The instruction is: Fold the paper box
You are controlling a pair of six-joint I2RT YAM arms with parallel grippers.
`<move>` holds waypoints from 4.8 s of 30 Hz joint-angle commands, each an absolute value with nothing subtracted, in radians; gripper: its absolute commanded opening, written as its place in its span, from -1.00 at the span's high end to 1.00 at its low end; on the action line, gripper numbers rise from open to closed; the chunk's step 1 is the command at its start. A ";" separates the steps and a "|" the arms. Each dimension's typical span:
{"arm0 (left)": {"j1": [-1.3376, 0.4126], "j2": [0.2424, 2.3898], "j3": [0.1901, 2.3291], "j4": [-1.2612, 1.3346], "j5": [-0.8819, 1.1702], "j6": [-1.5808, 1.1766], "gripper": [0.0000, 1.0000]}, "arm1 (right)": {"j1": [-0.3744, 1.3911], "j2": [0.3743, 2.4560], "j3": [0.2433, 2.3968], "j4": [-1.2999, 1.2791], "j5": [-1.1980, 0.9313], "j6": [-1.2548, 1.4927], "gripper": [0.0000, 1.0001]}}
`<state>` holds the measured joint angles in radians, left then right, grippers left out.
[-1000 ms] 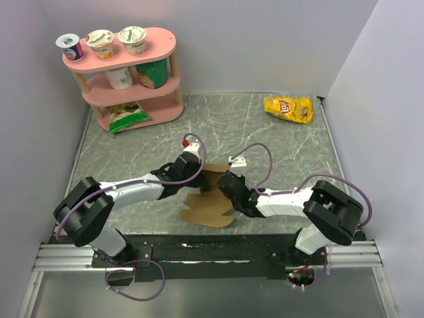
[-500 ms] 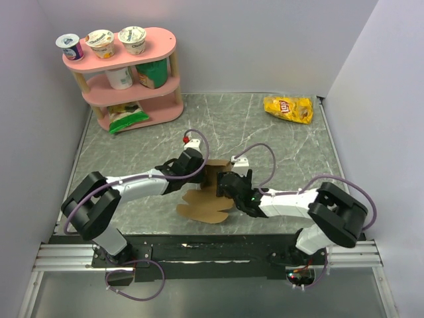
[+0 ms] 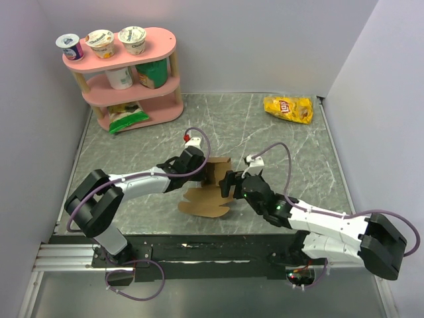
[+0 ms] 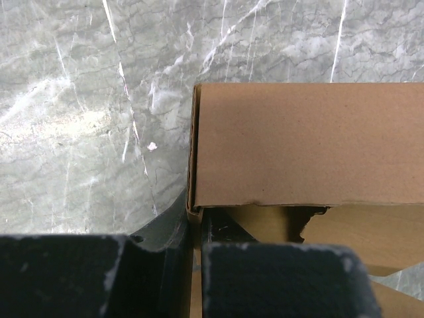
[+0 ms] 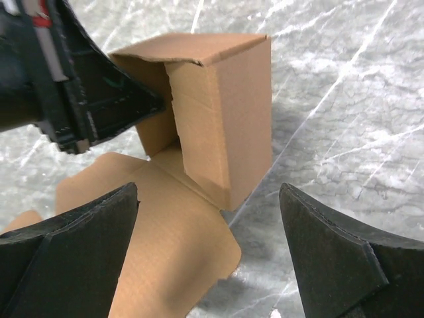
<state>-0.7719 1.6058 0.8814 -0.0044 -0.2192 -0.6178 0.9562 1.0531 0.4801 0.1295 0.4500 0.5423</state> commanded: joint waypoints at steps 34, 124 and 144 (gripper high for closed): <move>-0.788 1.603 0.835 -0.071 -0.284 -0.637 0.89 | 0.870 1.463 0.678 0.238 0.606 0.463 0.13; -0.851 1.614 0.848 -0.132 -0.388 -0.664 0.92 | 0.873 1.183 0.540 0.295 0.713 0.364 -0.51; -0.867 1.574 0.831 -0.133 -0.408 -0.669 0.92 | 0.885 1.416 0.650 0.255 0.816 0.356 -0.34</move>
